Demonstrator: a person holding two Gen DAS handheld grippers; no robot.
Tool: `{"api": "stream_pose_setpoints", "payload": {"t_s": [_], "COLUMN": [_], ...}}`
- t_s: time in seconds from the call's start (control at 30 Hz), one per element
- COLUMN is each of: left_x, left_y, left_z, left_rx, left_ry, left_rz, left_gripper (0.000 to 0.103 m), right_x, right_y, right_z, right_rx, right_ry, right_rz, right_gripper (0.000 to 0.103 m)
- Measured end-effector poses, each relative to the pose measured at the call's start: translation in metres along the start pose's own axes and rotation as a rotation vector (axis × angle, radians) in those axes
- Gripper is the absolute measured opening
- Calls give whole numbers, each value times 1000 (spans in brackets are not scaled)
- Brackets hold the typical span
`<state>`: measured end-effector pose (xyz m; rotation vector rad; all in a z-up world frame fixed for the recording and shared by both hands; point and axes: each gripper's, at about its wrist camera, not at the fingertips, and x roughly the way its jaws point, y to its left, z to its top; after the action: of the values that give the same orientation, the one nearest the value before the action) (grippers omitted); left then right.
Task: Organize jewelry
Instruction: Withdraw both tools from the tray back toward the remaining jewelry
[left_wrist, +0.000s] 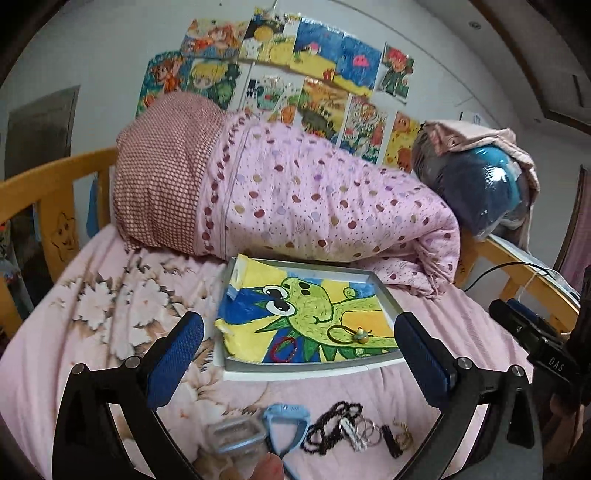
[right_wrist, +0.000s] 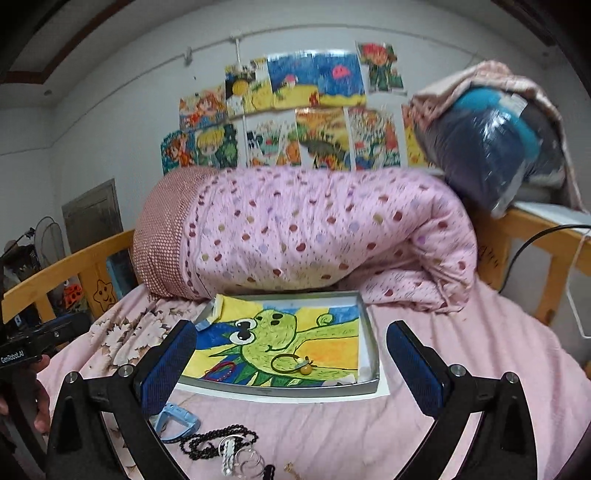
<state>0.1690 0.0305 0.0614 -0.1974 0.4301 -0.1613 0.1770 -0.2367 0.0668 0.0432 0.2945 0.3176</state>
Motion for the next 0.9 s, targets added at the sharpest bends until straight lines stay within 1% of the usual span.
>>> {"api": "stream_pose_setpoints", "payload": {"t_s": [0.1,0.2,0.37,0.5,0.63,0.73,0.9], "left_x": [-23,-41,-62,-70,-72,-73,-70], "left_y": [3,5,7,6,6,6,4], "left_z": [-8,-20,-44,-63,-80,-91,-112], "left_rx": [4,12,6,8,10,12,37], "left_ry": [-15,-15,-5,16,46,69,113], "left_rz": [0,0,-4,-8,-4,4,28], "left_gripper": [101,101,101,101,101,101,101], "right_x": [-23,-41,-59,-66,-67,-69,-65], "right_y": [6,12,22,29,31,31,27], "right_z": [-5,-12,-32,-49,-63,-73,-91], "right_rx": [-15,-25,-65,-93,-106,-108,-123], "right_ry": [-41,-58,-9,34,75,90,135], "right_rz": [-15,-8,5,8,16,21,19], "right_gripper": [103,103,103,103,103,103,103]}}
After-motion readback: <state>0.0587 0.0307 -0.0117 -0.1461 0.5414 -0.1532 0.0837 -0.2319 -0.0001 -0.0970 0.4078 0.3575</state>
